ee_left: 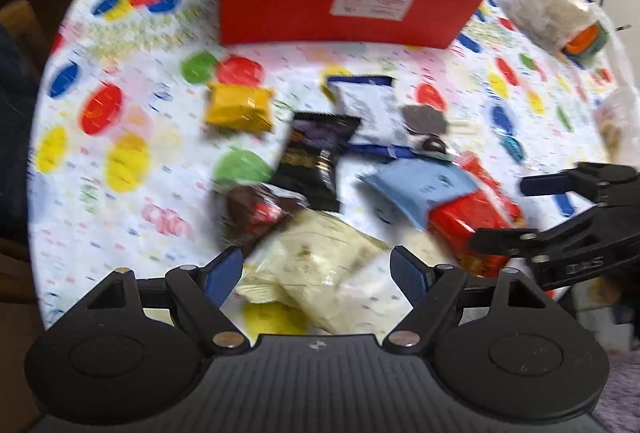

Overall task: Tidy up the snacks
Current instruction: 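Grasp cream pastry pack with left gripper while right gripper grasps red chip bag, then carry cream pastry pack and red chip bag into the red box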

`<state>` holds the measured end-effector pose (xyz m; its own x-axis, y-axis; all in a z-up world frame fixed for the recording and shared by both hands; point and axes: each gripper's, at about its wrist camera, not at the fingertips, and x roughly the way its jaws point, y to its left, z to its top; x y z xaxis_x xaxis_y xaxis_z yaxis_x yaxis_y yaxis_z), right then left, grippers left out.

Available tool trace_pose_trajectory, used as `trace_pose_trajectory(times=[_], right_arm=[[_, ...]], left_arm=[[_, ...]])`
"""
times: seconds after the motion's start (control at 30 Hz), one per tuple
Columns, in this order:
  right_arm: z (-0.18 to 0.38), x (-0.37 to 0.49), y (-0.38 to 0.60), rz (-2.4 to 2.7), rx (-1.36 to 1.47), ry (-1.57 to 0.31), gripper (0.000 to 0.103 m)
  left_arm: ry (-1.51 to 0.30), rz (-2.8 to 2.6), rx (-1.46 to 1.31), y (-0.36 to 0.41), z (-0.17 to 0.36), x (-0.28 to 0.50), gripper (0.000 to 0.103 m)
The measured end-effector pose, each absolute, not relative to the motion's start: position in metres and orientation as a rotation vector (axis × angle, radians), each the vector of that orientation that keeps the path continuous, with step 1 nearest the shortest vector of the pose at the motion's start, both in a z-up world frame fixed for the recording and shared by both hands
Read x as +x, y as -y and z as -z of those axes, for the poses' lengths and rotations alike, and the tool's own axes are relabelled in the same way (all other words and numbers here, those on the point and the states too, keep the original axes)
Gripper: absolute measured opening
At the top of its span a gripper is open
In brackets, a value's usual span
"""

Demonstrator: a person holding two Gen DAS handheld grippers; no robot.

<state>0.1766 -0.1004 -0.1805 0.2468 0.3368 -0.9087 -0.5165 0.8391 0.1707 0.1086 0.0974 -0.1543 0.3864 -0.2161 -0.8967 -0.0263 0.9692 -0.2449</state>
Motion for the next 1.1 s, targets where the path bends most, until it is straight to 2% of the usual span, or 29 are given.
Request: trace_pose_trajectory(times=[0.3, 0.6, 0.8, 0.9, 1.1], right_arm=[[0.19, 0.172, 0.094, -0.594, -0.216, -1.216, 0.099], [0.191, 0.169, 0.083, -0.584, -0.271, -1.183, 0.086], [0.188, 0.169, 0.087, -0.587, -0.252, -1.177, 0.076], [0.184, 0.167, 0.087, -0.591, -0.256, -1.169, 0.072], [0.179, 0.162, 0.094, -0.598, -0.247, -1.185, 0.071]], left_arm=[[-1.229, 0.17, -0.206, -0.079, 0.164, 0.11, 0.081], [-1.267, 0.077, -0.227, -0.074, 0.178, 0.127, 0.079], [-1.264, 0.05, -0.209, -0.072, 0.175, 0.126, 0.059], [-1.267, 0.026, -0.213, -0.073, 0.174, 0.125, 0.045], [-1.273, 0.03, -0.239, -0.074, 0.173, 0.117, 0.041]])
